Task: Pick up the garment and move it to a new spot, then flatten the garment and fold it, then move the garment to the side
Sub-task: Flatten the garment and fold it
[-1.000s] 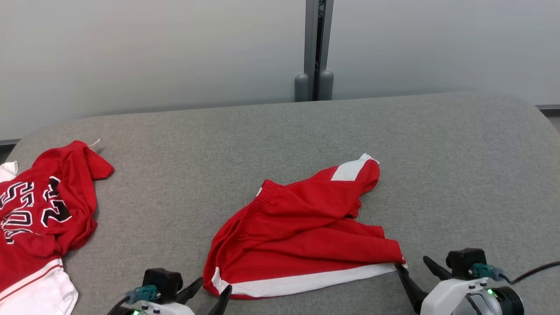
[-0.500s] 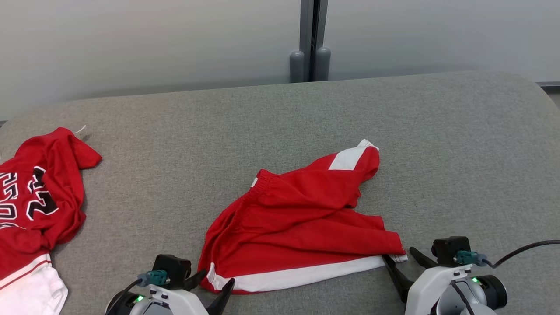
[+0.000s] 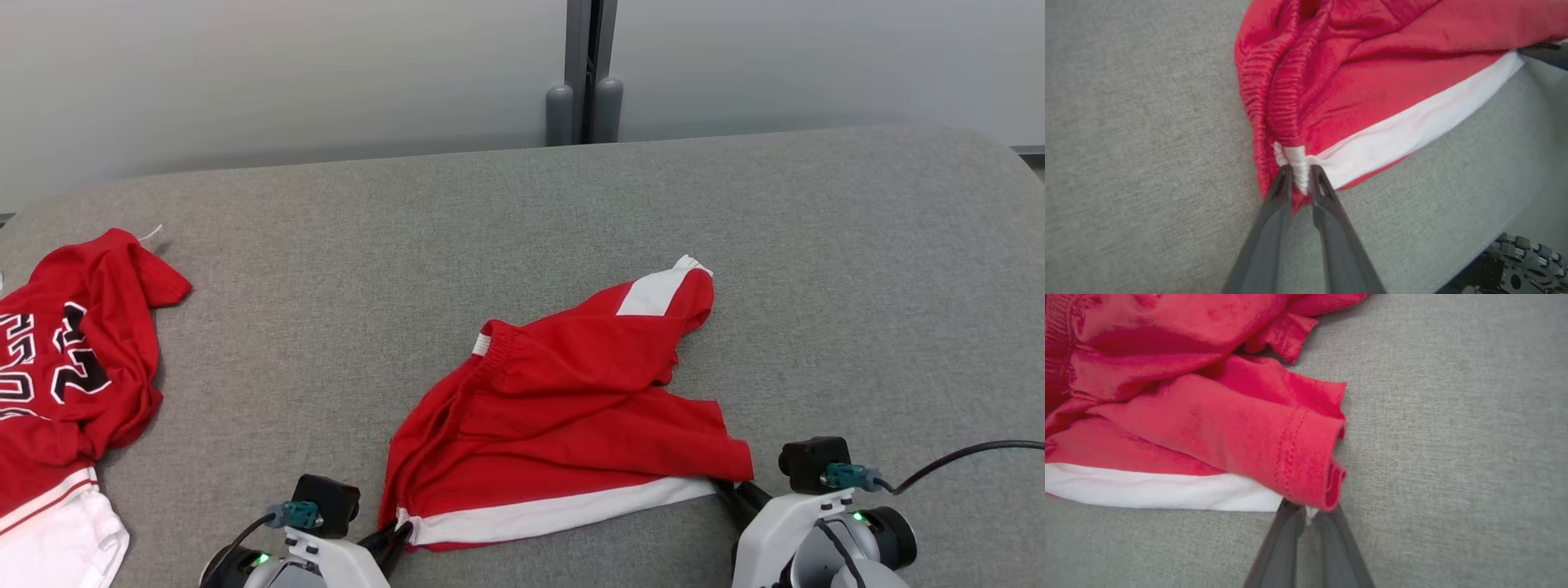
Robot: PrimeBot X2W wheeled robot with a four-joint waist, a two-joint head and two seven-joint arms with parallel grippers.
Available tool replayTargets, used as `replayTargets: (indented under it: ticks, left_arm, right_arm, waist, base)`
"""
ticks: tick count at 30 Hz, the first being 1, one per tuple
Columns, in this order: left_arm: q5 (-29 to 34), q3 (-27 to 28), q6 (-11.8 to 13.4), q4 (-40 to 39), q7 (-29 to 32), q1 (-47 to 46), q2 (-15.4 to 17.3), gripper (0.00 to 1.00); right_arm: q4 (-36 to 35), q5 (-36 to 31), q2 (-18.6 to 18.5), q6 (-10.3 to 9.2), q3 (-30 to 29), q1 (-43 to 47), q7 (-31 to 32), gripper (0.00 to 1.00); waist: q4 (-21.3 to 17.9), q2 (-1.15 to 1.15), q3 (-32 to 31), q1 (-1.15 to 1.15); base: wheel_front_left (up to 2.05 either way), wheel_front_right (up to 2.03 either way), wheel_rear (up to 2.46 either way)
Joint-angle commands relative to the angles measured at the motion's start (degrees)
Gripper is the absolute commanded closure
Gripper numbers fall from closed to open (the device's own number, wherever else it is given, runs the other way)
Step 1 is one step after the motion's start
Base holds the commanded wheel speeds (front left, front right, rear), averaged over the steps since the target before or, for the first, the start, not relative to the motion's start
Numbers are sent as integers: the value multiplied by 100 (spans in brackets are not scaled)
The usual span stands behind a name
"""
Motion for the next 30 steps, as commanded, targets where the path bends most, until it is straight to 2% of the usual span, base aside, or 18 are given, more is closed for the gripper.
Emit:
replayTargets:
  ticks: [1, 5, 9, 11, 13, 17, 24, 30]
  left_arm:
    - [-57, -1, -39, 0, -71, -60, 13, 100]
    - [-248, 71, -37, -232, -206, -48, 98, 100]
    - [-538, 158, -48, -787, -301, -90, 276, 100]
    - [-774, 202, -50, -1124, -380, -206, 417, 100]
    - [-926, 269, -39, -1384, -466, -400, 636, 100]
    - [-1205, 328, -42, -1609, -492, -788, 841, 100]
    - [-1751, 111, -42, -1538, -396, -2493, 1447, 100]
    - [-2048, -302, -40, -933, -528, -4424, 1863, 100]
  right_arm:
    - [-7, 76, -63, 1, 22, -26, -54, 100]
    - [-317, 357, -140, 1, 25, 95, -203, 100]
    - [-966, 839, -264, 1, -35, 217, -119, 100]
    - [-1259, 969, -346, 0, -203, 207, -100, 100]
    - [-1499, 1144, -275, 2, -310, 181, 0, 100]
    - [-1832, 1324, -269, 2, -464, -83, 137, 100]
    - [-2282, 1710, -291, 1, -460, -1492, 315, 100]
    - [-1843, 1900, -323, 1, -207, -3392, 81, 100]
  waist:
    - [11, 0, -46, 0]
    - [25, 0, -168, 0]
    - [-26, 0, -238, 0]
    - [-74, 0, -223, 0]
    - [-119, 0, -156, 0]
    - [-193, 0, 45, 0]
    - [-354, 0, 851, 0]
    - [-474, 0, 1684, 0]
  base:
    - [0, 0, 0]
    - [0, 0, 0]
    - [0, 0, 0]
    - [0, 0, 0]
    - [0, 0, 0]
    - [0, 0, 0]
    - [0, 0, 0]
    - [0, 0, 0]
